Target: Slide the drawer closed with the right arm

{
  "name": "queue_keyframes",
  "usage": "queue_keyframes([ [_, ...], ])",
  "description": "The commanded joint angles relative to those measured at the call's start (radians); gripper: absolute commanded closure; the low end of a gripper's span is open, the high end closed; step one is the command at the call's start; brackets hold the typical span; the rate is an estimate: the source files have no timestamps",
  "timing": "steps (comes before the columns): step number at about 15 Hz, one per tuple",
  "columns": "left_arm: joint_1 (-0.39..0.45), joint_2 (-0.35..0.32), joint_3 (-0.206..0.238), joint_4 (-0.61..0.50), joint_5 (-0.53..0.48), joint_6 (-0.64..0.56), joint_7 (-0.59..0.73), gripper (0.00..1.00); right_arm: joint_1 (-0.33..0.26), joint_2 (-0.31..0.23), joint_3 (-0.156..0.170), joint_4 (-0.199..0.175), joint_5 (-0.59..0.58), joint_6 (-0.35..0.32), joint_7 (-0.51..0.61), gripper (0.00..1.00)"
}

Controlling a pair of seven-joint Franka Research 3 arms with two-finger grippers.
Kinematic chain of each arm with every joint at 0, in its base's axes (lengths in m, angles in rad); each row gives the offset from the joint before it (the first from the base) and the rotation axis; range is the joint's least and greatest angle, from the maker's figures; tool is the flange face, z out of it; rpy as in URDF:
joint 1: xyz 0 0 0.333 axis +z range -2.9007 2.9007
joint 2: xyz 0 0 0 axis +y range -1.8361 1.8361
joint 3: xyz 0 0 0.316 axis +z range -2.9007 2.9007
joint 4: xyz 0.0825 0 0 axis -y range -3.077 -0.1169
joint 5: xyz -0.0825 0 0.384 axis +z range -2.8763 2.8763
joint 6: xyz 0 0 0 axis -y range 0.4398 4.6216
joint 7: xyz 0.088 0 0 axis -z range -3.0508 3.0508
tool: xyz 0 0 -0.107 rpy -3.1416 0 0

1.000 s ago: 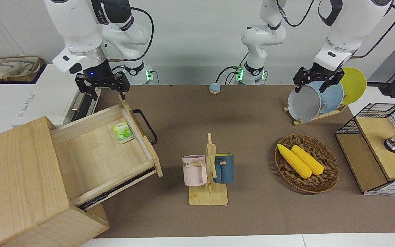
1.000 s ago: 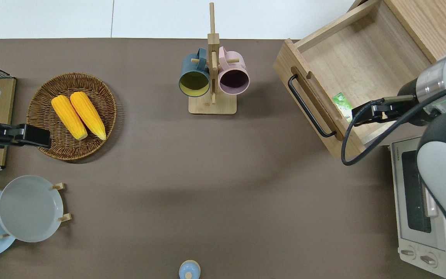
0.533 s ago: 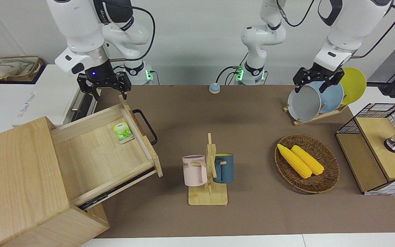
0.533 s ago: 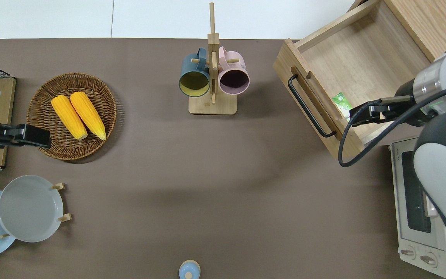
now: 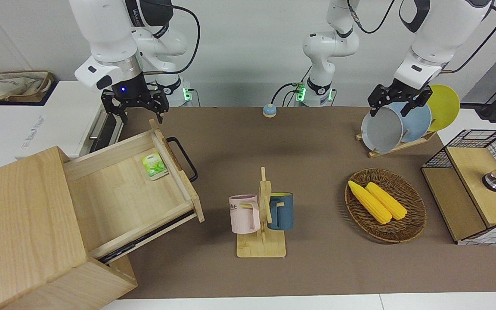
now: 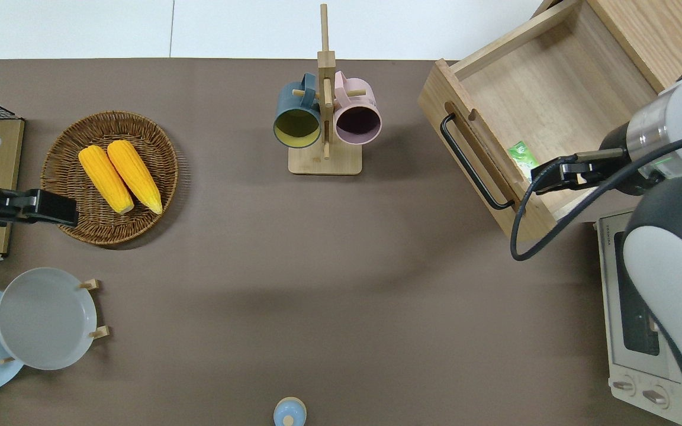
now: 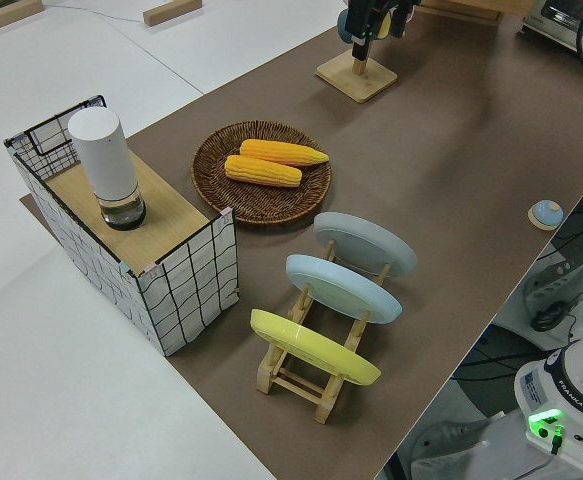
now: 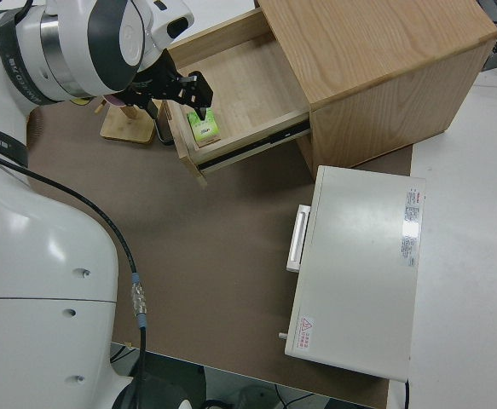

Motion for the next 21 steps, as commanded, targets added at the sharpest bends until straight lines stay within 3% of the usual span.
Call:
queue_keyframes([
  [1,0.004,0.011,-0.006,0.026,0.017,-0.020,0.010,0.01,0.001,-0.018,-0.009,-0.018,0.017,0.004,-0.015,0.019],
  [5,0.004,0.011,-0.006,0.024,0.017,-0.020,0.010,0.01,0.001,-0.020,-0.011,-0.018,0.017,0.003,-0.021,0.025],
  [6,0.004,0.011,-0.006,0.026,0.017,-0.020,0.010,0.01,0.000,-0.024,-0.011,-0.018,0.019,0.003,-0.027,0.144],
  [8,0.004,0.011,-0.006,0.026,0.017,-0.020,0.010,0.01,-0.005,-0.026,-0.009,-0.018,0.026,0.000,-0.030,0.688],
  [9,0.004,0.011,-0.006,0.024,0.017,-0.020,0.010,0.01,-0.005,-0.026,-0.009,-0.018,0.029,-0.005,-0.030,0.882],
  [10,0.004,0.011,-0.006,0.024,0.017,-0.020,0.010,0.01,-0.003,-0.026,-0.009,-0.018,0.028,-0.008,-0.030,0.999],
  [21,0.004,0.011,-0.006,0.026,0.017,-0.020,0.010,0.01,0.004,-0.040,0.001,-0.013,0.029,-0.008,-0.010,1.000],
])
